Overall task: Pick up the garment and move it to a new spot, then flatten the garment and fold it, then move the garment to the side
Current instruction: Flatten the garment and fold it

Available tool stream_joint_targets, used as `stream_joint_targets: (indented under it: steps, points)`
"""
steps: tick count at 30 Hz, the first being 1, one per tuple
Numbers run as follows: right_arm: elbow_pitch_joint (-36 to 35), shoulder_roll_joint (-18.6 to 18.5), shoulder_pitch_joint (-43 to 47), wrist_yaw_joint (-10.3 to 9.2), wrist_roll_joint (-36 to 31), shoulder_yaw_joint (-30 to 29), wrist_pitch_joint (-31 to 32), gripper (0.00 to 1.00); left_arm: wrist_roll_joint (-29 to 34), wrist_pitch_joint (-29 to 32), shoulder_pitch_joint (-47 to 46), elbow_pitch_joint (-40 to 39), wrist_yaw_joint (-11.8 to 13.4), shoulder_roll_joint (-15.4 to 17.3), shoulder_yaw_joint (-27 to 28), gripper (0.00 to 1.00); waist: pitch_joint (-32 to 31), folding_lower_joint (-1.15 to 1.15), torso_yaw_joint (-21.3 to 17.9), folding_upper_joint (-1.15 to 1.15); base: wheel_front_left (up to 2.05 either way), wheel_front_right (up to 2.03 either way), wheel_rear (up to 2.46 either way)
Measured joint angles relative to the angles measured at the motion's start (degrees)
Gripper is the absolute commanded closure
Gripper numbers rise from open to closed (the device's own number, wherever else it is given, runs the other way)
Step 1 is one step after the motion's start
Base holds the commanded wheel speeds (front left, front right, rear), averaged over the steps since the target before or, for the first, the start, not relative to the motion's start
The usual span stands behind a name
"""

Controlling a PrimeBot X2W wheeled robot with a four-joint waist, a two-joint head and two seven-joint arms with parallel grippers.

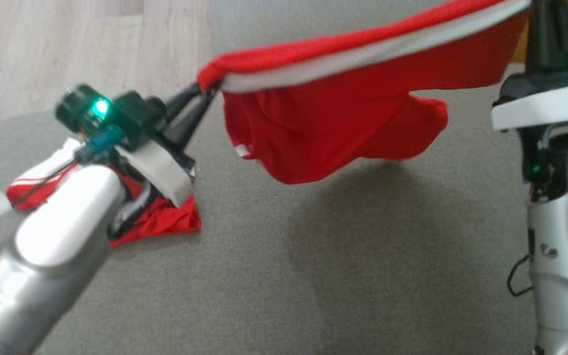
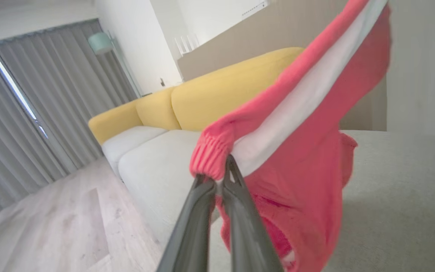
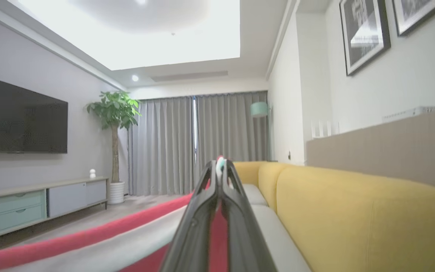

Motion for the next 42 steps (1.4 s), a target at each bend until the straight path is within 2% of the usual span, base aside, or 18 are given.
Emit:
stream_joint_targets:
  steps: [6, 11, 18, 23, 27, 30, 33, 37, 42]
  points:
    - [-4.5, -0.4, -1.2, 0.0, -0.1, 1.3, 3.5, 1.0, -1.2, 3.8, -1.5, -5.4, 2.9, 3.4, 2.1, 1.0, -3.2, 0.0, 0.4, 0.0, 0.0, 0.0, 0.0]
    - [-10.6, -0.4, 2.7, 0.0, 0.0, 2.1, 6.4, 1.0, -2.8, 6.5, 1.9, -14.5, 5.5, 7.0, 3.1, 1.0, -4.3, 0.0, 0.1, 0.0, 0.0, 0.0, 0.0]
    - [-19.7, -0.1, 10.3, 0.0, 0.4, 0.5, 11.5, 1.0, -6.9, 12.2, 9.6, -28.8, 9.9, 12.0, 3.9, 1.0, -3.9, 0.0, -0.6, 0.0, 0.0, 0.0, 0.0]
    - [-21.0, 0.4, 10.2, 0.0, 0.3, -0.1, 13.2, 1.0, -8.5, 14.1, 9.4, -31.4, 11.2, 13.3, 5.9, 1.0, -1.8, 0.0, -1.0, 0.0, 0.0, 0.0, 0.0]
    - [-16.9, 0.2, 6.3, 0.0, 0.2, -0.1, 13.7, 1.0, -10.8, 15.0, 7.5, -28.6, 10.1, 12.4, 6.7, 1.0, 0.6, 0.01, -1.4, 0.0, 0.0, 0.0, 0.0]
    - [-11.3, -1.8, -3.2, 0.0, -1.8, 0.1, 13.5, 1.0, -10.1, 15.5, 0.3, -22.4, 7.3, 11.2, 7.1, 1.0, 4.4, 0.01, -1.7, 0.0, 0.0, 0.0, 0.0]
    - [-3.6, -2.6, -15.7, 0.0, -2.2, 0.9, 11.7, 1.0, -8.1, 15.0, -10.3, -14.0, 4.2, 8.1, 7.4, 1.0, 9.1, 0.03, -2.0, 0.0, 0.0, 0.0, 0.0]
    - [9.3, -2.9, -30.3, 0.0, -4.4, 1.5, 6.3, 1.0, -5.2, 11.5, -22.7, -3.1, 2.0, 4.3, 8.3, 1.0, 15.4, 0.04, -2.5, 0.0, 0.0, 0.0, 0.0]
    - [24.0, -2.6, -42.6, 0.0, -7.5, 0.1, -2.5, 1.0, 0.0, 4.1, -33.6, 7.9, 0.4, 0.5, 8.1, 1.0, 22.2, 0.04, -3.1, 0.0, 0.0, 0.0, 0.0]
